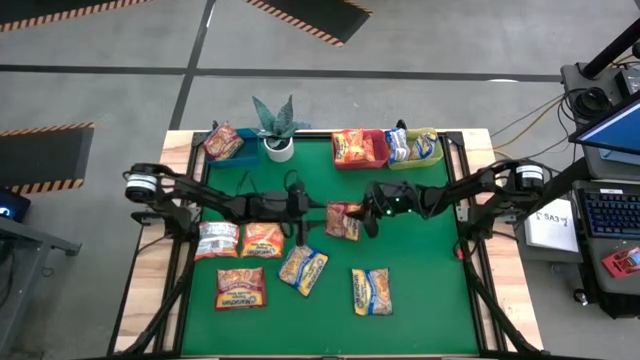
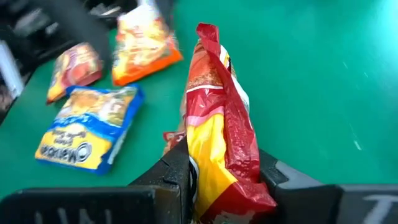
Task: Sort Maruchan noodles
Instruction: Put the red noodle pack into the blue bin
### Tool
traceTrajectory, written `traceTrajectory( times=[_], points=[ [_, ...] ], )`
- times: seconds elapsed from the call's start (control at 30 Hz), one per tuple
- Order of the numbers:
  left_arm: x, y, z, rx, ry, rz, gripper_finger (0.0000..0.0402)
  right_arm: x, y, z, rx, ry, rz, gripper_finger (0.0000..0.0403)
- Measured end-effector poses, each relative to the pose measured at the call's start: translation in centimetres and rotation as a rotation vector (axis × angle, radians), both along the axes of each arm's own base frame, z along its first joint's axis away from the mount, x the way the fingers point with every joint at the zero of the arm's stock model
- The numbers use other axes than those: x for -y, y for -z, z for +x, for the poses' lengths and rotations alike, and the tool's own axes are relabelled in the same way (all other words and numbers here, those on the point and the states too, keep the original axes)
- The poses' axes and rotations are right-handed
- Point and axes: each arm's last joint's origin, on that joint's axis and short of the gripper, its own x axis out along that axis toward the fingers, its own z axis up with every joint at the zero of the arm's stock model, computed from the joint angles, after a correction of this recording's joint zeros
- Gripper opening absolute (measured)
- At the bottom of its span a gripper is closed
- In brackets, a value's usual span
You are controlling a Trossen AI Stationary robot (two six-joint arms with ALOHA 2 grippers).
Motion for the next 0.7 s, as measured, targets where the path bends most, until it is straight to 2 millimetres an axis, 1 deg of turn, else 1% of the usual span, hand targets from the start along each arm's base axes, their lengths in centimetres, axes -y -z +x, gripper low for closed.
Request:
traceTrajectory(
  times=[0.13, 0.3, 0.43, 0.7],
  points=[
    [-0.6, -0.5, -0.8, 0.118, -0.026, -0.018, 0.0212, -0.8, -0.8, 0.7, 0.027, -0.058, -0.091, 0.0088],
    [-1.1, -0.2, -1.7, 0.169, -0.051, -0.056, 0.0234, -1.4, -1.3, 1.4, 0.014, -0.09, -0.173, 0.0088],
    [-1.1, 0.3, -1.4, 0.2, -0.051, -0.066, 0.0242, -1.9, -1.6, 1.9, -0.021, -0.099, -0.243, 0.0088],
    [-1.1, 2.8, 0.2, 0.179, -0.022, -0.105, 0.0239, -2.1, -1.7, 2.1, -0.027, -0.116, -0.297, 0.0088]
  ],
)
